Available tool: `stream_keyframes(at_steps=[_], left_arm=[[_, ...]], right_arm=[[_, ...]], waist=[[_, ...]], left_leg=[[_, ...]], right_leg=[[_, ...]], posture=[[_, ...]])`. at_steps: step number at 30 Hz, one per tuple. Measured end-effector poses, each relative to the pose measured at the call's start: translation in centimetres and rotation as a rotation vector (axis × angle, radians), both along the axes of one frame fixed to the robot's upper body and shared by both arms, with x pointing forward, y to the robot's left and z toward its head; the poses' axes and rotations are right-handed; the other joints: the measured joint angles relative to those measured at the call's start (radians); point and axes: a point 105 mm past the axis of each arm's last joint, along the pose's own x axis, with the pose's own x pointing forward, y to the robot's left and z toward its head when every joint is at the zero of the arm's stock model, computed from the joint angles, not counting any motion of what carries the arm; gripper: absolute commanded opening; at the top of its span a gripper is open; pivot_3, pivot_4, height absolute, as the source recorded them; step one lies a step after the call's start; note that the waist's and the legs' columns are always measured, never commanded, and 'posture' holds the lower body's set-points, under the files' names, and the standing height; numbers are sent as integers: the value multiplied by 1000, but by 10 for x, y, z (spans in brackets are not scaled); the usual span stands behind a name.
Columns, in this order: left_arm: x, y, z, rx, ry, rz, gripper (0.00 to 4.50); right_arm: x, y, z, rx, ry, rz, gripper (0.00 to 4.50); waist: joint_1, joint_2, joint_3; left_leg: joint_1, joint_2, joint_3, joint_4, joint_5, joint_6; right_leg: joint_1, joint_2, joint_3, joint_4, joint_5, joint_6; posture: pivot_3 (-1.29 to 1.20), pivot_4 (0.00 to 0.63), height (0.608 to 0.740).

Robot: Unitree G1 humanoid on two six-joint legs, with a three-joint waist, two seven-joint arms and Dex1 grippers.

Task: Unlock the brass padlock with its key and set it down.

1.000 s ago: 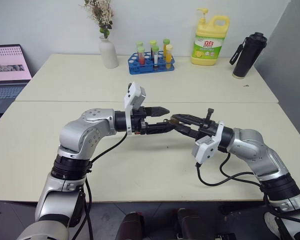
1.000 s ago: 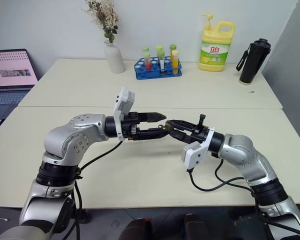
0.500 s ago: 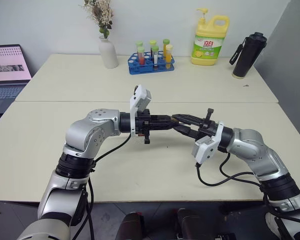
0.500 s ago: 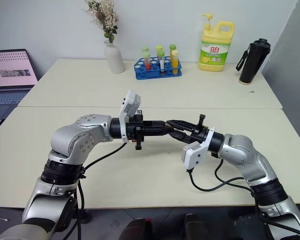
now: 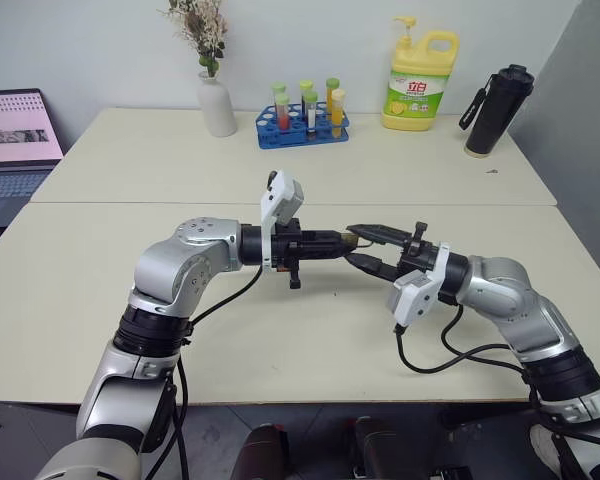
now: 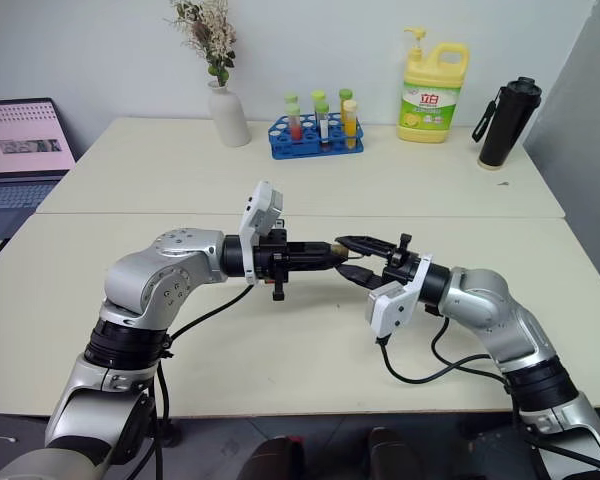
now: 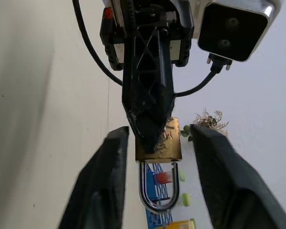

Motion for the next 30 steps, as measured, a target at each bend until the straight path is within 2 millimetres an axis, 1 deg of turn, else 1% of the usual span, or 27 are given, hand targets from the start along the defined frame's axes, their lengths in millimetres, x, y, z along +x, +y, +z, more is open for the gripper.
stream_keyframes(at_steps=[1,4,7,9,10,13,14,16,17,18,22,27,30], left_arm=[[0,0,0,-2,1,-2,154],[2,2,-2,-7,5,4,154],[3,3,-3,-9,12,6,154],[2,3,-3,-11,11,-6,154],[2,2,-3,-12,11,-11,154],[4,3,-4,-16,17,-17,154],[4,2,-4,-14,21,-23,154],[3,1,-5,-13,22,-33,154],[2,1,-5,-13,22,-40,154],[1,0,-4,-13,21,-48,154],[-2,-1,-4,-6,16,-82,154],[-6,-1,-2,0,3,-105,154],[-8,-2,-1,2,-9,-111,154]], right_arm=[[0,-3,-1,-10,22,-8,3423],[-5,-20,-14,-39,130,-32,3471],[-15,-30,-20,-19,219,-31,3471],[-24,-31,-22,-10,275,-12,3116],[-28,-32,-21,13,315,-7,2870],[-37,-30,-16,99,455,10,1825],[-39,-28,-13,124,499,18,1353],[-40,-24,-8,172,570,25,629],[-40,-22,-6,190,604,26,187],[-40,-20,-6,205,632,24,12],[-31,-15,2,258,686,11,0],[-23,-13,12,278,683,1,0],[-22,-14,11,278,691,-4,0]], waist=[[0,0,0],[3,0,0],[2,0,0],[2,0,0],[2,0,0],[-1,0,0],[-2,0,0],[-1,0,0],[-1,0,0],[-1,0,0],[-1,0,0],[0,0,0],[0,0,0]], left_leg=[[0,0,0,0,0,0],[0,0,0,0,0,0],[0,0,0,0,0,0],[0,0,0,0,0,0],[0,0,0,0,0,0],[0,0,-1,0,0,0],[0,0,-1,0,0,0],[0,0,-1,0,0,0],[0,0,-1,0,0,0],[0,0,-1,0,0,0],[0,0,-1,0,0,0],[0,0,-1,0,0,0],[0,0,-1,0,0,0]], right_leg=[[0,0,0,0,0,0],[0,0,-1,0,0,0],[0,0,0,0,0,1],[0,0,0,0,-2,3],[0,0,0,0,-2,4],[1,0,0,0,-2,4],[1,0,0,0,-2,4],[1,0,-1,0,-2,4],[1,0,-1,0,-2,4],[1,0,-1,0,-2,4],[1,0,-1,0,-3,4],[1,0,-1,-1,-3,5],[1,0,-1,-1,-3,5]], posture=[[0,150,740],[0,150,740],[0,150,740],[0,150,740],[0,150,740],[0,150,740],[0,150,740],[0,150,740],[0,150,740],[0,150,740],[0,150,740],[0,150,740],[0,150,740]])
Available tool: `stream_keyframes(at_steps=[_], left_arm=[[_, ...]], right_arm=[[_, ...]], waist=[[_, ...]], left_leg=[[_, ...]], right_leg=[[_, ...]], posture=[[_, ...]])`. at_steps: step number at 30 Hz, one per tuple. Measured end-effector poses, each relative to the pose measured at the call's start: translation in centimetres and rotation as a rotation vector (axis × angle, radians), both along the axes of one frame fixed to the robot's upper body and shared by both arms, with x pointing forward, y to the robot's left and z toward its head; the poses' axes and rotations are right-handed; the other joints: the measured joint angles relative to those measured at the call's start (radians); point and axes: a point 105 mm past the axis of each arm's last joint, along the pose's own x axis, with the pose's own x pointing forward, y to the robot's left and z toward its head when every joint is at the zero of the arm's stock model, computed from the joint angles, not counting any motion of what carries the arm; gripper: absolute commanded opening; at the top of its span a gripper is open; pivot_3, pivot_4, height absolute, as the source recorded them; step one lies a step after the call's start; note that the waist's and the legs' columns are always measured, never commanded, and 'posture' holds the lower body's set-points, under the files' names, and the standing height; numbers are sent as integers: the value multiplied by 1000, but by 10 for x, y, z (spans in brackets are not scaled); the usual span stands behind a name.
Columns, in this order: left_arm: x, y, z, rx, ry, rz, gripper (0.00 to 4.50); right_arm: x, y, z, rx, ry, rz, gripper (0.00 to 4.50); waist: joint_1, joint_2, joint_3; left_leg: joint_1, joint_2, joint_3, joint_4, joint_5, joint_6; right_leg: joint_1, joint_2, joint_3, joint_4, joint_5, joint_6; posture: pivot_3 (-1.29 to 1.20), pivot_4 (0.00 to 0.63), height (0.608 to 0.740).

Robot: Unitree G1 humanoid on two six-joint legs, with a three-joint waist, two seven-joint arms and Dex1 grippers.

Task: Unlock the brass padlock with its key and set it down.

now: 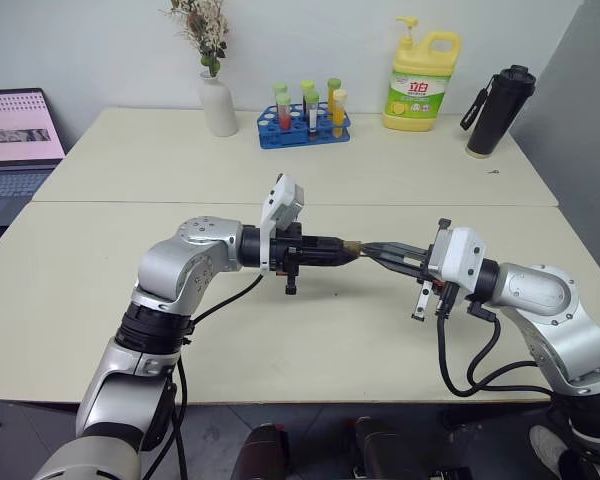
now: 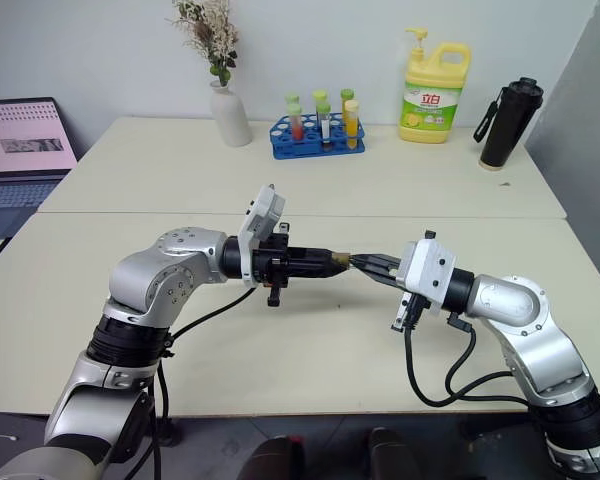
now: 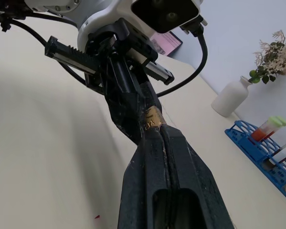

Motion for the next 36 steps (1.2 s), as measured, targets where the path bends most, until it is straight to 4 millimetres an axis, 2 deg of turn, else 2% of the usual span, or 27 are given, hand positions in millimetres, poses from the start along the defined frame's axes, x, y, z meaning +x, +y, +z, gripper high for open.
stream_keyframes(at_steps=[10,18,36], left_arm=[[-10,4,-1,17,-11,-33,154],[-17,5,-1,16,-9,-64,154],[-19,8,-2,20,18,-69,154]], right_arm=[[10,-9,-11,-54,20,-2,0],[12,-12,-18,-113,37,62,0],[12,-7,-15,-155,11,102,0]], waist=[[0,0,0],[0,0,0],[0,0,0]], left_leg=[[0,0,0,0,0,0],[0,0,0,0,0,0],[0,0,0,0,0,0]], right_leg=[[0,0,0,0,0,0],[0,0,0,0,0,0],[0,0,0,0,0,0]], posture=[[0,150,740],[0,150,740],[0,150,740]])
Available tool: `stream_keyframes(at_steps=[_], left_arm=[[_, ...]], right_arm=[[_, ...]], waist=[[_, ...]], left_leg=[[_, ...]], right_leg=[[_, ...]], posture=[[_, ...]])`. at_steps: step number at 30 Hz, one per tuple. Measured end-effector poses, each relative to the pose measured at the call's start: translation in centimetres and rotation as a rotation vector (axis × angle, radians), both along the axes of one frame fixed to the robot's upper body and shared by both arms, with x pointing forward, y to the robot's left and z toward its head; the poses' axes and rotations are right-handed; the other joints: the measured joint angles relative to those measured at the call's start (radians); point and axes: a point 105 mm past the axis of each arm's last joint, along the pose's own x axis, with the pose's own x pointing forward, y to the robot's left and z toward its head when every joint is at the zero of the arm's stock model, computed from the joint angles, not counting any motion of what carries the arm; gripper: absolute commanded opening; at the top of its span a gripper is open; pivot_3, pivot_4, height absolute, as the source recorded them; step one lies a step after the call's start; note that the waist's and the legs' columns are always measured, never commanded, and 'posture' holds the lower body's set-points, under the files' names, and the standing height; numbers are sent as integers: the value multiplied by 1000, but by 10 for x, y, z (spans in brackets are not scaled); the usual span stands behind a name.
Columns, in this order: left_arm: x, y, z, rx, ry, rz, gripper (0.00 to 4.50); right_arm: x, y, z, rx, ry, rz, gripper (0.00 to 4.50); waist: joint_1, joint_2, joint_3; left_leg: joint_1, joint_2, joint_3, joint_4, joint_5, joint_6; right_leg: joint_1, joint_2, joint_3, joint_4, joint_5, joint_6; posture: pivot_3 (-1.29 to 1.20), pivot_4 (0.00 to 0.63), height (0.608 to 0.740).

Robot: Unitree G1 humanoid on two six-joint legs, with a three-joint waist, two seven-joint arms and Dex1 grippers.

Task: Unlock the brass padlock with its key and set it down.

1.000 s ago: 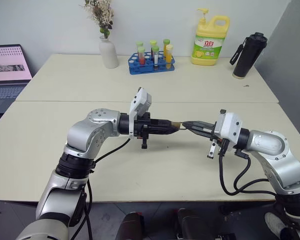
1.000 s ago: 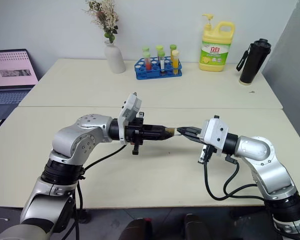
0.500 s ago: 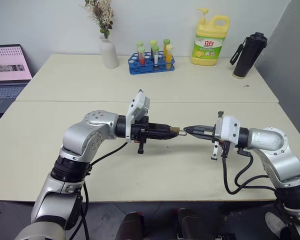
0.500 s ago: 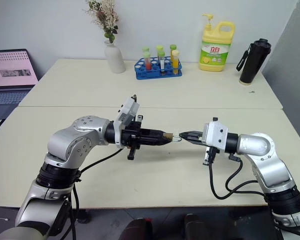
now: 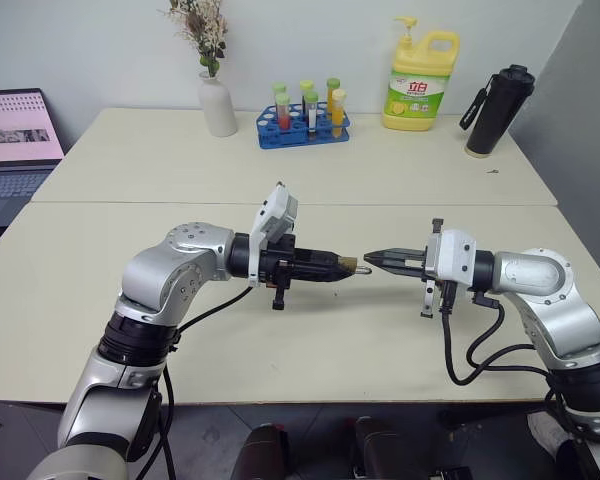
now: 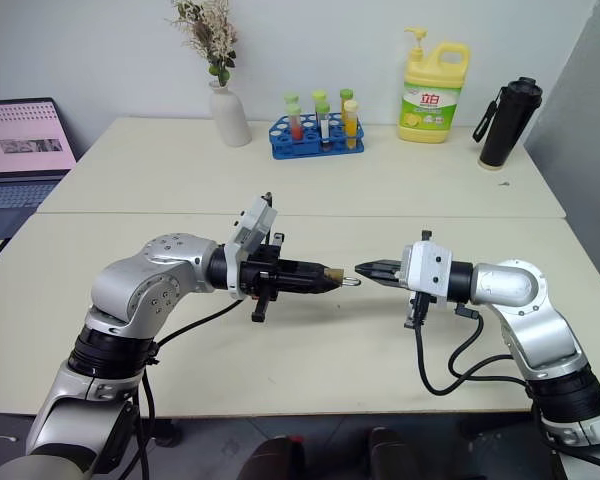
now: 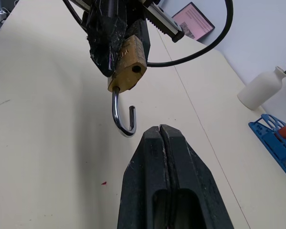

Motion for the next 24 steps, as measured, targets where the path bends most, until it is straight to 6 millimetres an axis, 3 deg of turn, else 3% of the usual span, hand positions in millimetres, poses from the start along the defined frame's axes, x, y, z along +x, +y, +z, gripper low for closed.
stream_keyframes(at_steps=[24], left_arm=[[0,-1,-1,-3,19,0,154]], right_arm=[[-7,0,-11,-52,33,45,0]], waist=[[0,0,0]], left_leg=[[0,0,0,0,0,0]], right_leg=[[0,0,0,0,0,0]], posture=[[0,150,740]])
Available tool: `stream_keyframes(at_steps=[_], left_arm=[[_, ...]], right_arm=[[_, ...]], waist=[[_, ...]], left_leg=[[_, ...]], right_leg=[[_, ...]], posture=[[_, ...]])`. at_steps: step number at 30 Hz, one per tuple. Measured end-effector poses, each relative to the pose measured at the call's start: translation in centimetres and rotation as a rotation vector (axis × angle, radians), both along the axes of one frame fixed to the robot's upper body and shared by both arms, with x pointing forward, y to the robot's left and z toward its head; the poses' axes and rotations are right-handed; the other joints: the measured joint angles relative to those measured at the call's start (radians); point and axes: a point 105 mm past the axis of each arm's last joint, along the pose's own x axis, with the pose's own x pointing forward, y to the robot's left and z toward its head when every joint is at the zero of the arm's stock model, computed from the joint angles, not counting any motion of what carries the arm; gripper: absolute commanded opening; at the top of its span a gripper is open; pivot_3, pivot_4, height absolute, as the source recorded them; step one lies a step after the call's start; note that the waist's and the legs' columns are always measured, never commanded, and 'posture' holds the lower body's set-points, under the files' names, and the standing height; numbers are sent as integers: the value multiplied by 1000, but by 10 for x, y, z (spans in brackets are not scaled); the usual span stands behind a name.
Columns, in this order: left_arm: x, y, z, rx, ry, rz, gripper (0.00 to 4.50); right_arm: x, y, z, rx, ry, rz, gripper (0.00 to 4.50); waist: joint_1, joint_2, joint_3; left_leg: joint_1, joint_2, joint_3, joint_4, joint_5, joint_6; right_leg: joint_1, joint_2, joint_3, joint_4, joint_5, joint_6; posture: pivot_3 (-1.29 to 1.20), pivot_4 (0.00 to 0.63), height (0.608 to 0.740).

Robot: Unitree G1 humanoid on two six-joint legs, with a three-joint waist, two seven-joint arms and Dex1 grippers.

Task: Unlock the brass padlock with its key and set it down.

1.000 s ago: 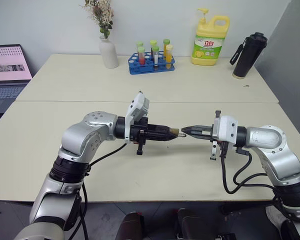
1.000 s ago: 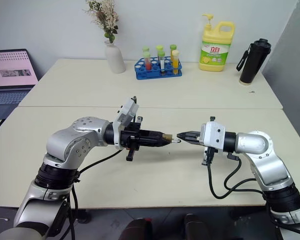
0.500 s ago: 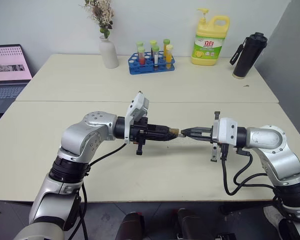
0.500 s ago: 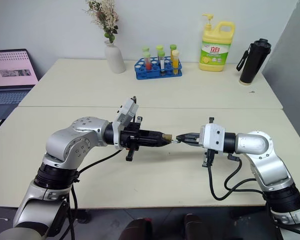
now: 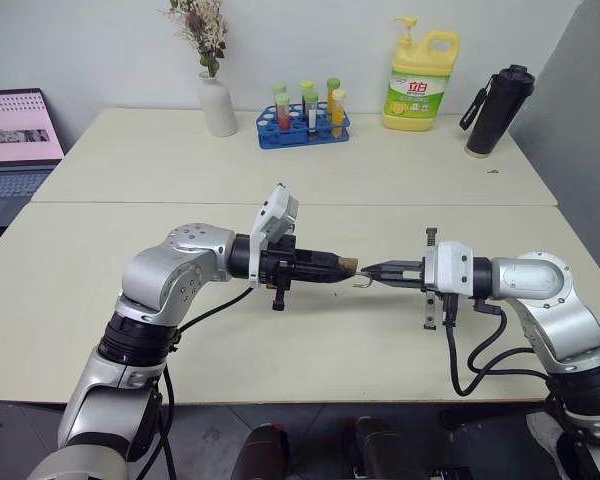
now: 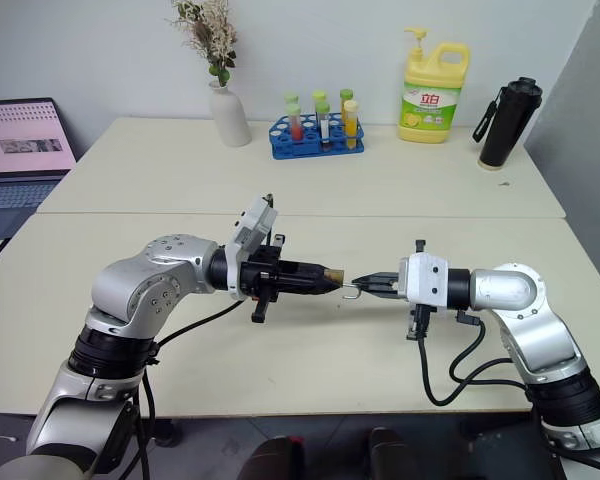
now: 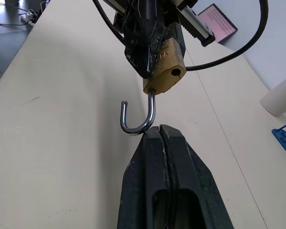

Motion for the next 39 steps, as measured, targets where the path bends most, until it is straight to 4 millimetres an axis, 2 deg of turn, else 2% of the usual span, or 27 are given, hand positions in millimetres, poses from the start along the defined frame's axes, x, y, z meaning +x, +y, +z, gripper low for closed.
stream_keyframes(at_steps=[4,7,10,17,20,22,37,39], left_arm=[[0,0,-3,-1,13,7,154],[0,2,-11,4,41,35,154],[0,7,-31,19,127,96,154],[-1,0,-64,31,245,177,154],[-1,-6,-86,56,313,209,154],[1,-7,-91,64,327,219,154],[18,-9,-107,119,339,285,154],[19,-10,-107,123,336,287,898]], right_arm=[[-1,-10,-13,-45,42,-33,0],[-3,-27,-24,-77,97,-98,566],[-10,-40,-33,-76,162,-157,1607],[-26,-25,-26,-26,183,-141,4085],[-32,-17,-32,-7,229,-132,4106],[-34,-14,-34,-12,240,-130,4106],[-36,-15,-48,-46,255,-158,4106],[-35,-16,-48,-50,252,-160,4106]], waist=[[0,0,0],[0,0,0],[0,0,0],[-1,0,0],[0,0,0],[1,0,0],[1,0,0],[0,0,0]], left_leg=[[0,0,0,0,0,0],[0,0,0,0,0,0],[0,0,0,0,0,0],[1,0,-1,0,0,0],[0,0,-1,0,0,0],[0,0,0,0,0,0],[0,0,0,0,0,0],[0,0,0,0,0,0]], right_leg=[[0,0,0,0,0,0],[0,0,0,0,0,0],[0,0,1,0,0,0],[1,0,0,0,0,0],[1,0,0,0,0,0],[1,0,0,0,0,0],[1,0,0,0,0,1],[1,0,0,0,0,1]], posture=[[0,150,740],[0,150,740],[0,150,740],[0,150,740],[0,150,740],[0,150,740],[0,150,740],[0,150,740]])
